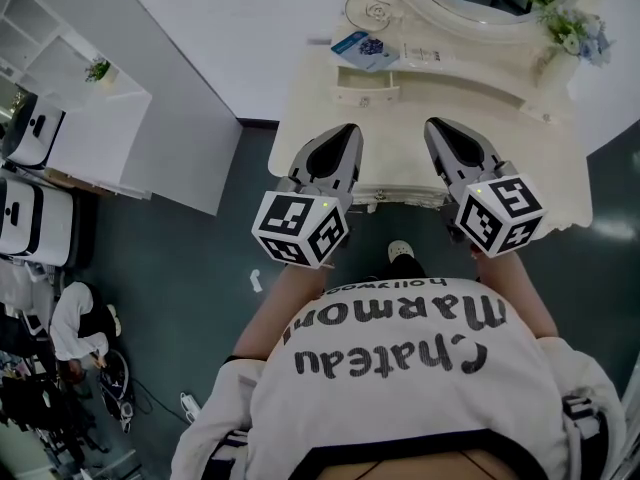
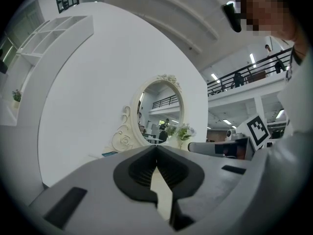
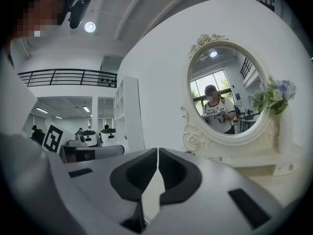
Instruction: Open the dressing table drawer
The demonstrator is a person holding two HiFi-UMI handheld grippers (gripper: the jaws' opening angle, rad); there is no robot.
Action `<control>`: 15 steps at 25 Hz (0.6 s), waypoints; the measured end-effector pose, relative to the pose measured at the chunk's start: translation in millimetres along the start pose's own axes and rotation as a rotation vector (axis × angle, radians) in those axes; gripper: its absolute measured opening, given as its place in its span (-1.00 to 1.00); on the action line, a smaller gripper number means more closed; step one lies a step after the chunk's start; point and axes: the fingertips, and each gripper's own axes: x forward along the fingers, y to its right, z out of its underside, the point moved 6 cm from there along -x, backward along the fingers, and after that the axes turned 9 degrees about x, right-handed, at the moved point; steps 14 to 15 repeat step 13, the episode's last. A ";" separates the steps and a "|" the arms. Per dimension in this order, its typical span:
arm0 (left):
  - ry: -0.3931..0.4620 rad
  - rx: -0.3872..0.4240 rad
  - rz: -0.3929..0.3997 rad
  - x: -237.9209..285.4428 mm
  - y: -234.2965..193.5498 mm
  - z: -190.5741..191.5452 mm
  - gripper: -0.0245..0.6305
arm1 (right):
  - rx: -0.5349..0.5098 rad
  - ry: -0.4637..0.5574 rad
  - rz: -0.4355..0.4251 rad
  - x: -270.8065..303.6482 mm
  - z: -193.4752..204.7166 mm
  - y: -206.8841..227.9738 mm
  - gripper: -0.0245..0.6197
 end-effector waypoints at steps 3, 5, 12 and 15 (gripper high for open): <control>-0.002 -0.004 -0.002 -5.4 0.7 0.5 -0.85 | 0.004 -0.001 0.006 -2.9 1.9 -1.8 -0.84; -0.001 -0.004 -0.004 -8.3 0.6 0.5 -0.85 | 0.004 -0.001 0.006 -3.9 2.9 -3.8 -0.84; -0.006 -0.006 -0.002 -14.5 4.2 5.3 -0.85 | 0.000 -0.008 0.025 -11.4 7.8 -4.4 -0.84; -0.008 -0.007 0.000 -15.6 5.1 6.6 -0.85 | 0.001 -0.009 0.029 -12.8 8.6 -4.1 -0.84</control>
